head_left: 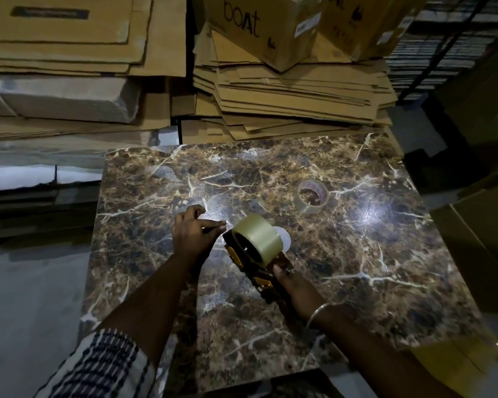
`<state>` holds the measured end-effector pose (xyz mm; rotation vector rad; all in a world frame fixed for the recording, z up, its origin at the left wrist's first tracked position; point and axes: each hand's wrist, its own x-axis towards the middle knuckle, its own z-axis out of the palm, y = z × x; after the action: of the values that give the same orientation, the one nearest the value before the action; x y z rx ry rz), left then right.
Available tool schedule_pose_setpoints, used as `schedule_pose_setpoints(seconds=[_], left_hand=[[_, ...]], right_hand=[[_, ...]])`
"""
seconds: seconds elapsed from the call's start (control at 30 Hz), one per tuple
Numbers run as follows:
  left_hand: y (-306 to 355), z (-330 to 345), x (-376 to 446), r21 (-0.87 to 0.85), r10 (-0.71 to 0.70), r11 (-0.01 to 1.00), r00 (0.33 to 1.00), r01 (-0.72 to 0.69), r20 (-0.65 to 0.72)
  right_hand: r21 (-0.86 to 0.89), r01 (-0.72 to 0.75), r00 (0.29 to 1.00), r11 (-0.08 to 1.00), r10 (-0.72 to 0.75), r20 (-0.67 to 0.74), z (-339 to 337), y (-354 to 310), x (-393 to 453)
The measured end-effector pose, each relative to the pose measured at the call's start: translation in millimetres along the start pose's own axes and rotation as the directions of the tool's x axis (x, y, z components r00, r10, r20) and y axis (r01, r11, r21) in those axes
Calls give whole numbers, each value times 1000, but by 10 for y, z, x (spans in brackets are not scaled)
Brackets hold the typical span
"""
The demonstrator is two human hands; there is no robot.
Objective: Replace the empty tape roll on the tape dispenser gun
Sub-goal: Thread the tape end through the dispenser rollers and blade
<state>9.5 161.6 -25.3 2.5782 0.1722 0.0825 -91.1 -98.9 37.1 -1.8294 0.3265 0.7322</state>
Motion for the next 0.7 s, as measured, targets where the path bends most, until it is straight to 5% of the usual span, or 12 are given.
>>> schedule_pose_setpoints(seconds=[0.1, 0.3, 0.7], left_hand=[[43, -10, -40, -20, 24, 1000, 1000, -24, -2], [39, 49, -291, 24, 303, 952, 950, -306, 78], [92, 99, -279, -11, 233, 972, 972, -233, 25]], right_hand=[[-25, 5, 1000, 1000, -6, -11, -21, -18, -62], [-99, 24, 999, 995, -28, -36, 25, -84, -87], [-224, -97, 994, 970, 82, -76, -304, 169, -673]])
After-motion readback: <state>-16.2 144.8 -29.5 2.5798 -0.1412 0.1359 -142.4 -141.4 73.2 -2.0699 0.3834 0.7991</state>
